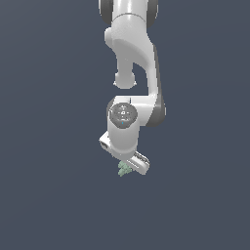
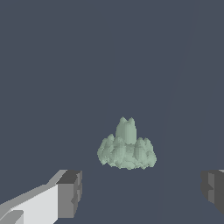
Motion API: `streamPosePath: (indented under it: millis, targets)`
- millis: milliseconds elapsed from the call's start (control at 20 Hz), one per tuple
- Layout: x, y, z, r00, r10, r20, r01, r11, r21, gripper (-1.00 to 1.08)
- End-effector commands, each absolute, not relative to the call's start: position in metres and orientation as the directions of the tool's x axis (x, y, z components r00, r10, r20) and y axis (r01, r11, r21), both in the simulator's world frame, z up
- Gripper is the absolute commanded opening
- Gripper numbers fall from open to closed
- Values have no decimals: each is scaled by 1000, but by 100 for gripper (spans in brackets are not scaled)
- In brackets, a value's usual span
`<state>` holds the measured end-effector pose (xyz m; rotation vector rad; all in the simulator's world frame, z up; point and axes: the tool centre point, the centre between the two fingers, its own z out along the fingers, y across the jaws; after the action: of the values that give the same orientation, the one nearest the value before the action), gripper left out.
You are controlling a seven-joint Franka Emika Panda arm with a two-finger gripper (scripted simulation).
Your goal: Pick up the object and move it to a goal position.
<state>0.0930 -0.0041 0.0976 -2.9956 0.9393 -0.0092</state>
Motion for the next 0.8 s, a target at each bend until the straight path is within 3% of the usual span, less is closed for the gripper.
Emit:
streamPosePath:
  millis: [0, 750]
  targets:
    - [97, -6, 91, 796, -606, 3, -606, -796, -3, 100]
    - [102, -7, 71, 760, -650, 0, -650, -760, 0, 100]
